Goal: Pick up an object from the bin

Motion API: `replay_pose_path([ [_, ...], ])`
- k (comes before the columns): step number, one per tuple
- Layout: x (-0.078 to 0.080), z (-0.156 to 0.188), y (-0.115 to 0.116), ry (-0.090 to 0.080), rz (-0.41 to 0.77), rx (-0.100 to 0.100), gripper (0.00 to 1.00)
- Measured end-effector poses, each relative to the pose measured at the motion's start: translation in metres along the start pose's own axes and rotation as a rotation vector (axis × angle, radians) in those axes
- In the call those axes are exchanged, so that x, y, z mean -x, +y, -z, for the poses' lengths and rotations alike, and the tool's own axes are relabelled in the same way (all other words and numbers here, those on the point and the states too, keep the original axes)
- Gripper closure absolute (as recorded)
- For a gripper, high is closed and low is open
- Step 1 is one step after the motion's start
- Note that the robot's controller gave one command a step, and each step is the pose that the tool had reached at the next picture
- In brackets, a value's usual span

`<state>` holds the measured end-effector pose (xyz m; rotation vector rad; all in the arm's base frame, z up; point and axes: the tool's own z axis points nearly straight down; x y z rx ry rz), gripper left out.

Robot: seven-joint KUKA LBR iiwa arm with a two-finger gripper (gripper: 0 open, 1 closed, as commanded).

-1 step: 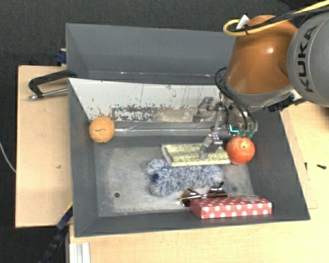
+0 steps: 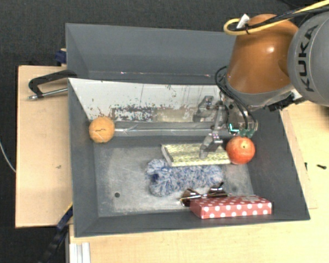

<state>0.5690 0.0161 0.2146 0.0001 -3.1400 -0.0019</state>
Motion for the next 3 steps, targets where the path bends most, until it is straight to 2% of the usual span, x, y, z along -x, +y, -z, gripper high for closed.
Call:
replay_pose_path([
  [1, -0.001, 0.005, -0.008, -0.004, 0.103, 0.001, 0.0],
  [2, 0.006, -0.034, -0.012, -0.013, 0.294, -0.003, 0.0],
  [3, 0.007, -0.123, -0.003, -0.001, 0.461, -0.002, 0.0],
])
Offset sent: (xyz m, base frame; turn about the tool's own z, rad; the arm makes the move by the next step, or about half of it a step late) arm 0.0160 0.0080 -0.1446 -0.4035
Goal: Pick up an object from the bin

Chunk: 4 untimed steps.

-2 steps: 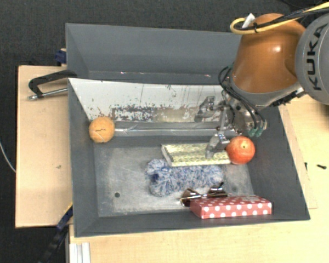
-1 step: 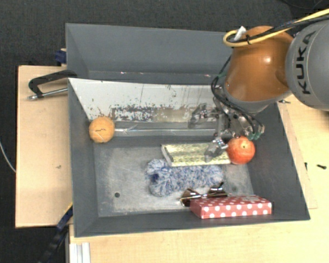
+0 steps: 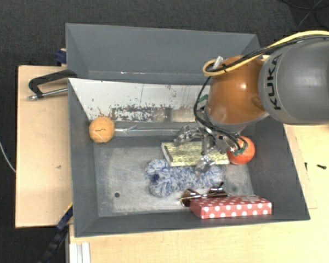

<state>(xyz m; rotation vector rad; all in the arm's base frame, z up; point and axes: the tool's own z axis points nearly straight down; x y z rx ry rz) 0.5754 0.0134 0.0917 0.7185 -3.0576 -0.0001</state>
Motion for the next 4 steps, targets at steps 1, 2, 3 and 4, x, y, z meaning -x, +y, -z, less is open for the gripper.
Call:
replay_pose_path([
  [1, -0.001, -0.013, 0.015, -0.013, 0.099, -0.009, 1.0],
  [2, -0.001, -0.012, 0.015, -0.013, 0.099, -0.009, 1.0],
  [3, -0.004, 0.038, 0.01, -0.007, 0.092, -0.001, 1.0],
  [4, 0.004, 0.124, 0.006, -0.005, 0.115, 0.0, 1.0],
])
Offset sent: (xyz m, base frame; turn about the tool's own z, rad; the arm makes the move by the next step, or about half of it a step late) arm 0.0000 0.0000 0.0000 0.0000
